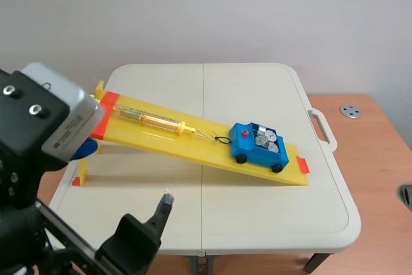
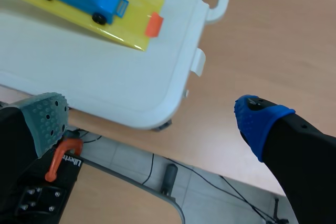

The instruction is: Place the four metal weights on the blue cart on the ramp.

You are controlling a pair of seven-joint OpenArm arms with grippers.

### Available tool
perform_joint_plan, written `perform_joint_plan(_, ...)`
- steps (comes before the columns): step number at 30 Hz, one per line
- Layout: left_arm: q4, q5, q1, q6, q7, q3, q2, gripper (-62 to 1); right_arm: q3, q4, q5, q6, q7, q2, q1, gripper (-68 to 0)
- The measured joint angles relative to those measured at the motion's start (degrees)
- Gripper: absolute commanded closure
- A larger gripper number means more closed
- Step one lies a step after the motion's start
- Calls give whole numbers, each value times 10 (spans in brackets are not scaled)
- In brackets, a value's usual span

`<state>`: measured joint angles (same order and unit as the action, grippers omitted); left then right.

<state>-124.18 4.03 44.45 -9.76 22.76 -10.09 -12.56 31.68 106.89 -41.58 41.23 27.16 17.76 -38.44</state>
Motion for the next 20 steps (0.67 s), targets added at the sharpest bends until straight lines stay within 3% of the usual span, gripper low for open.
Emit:
perform_joint_plan(4,0,-22,19,20,10,0,0,-623,-25,0,0,0,-1,-12,16,-659)
perform_joint_plan(10,0,-26,19,37,14,0,0,-623,-83,0,11,0,-1,-28,27,-659)
perform_joint_plan(20,0,-26,7,38,8,0,0,-623,-139,0,42,0,-16,-29,29,-659)
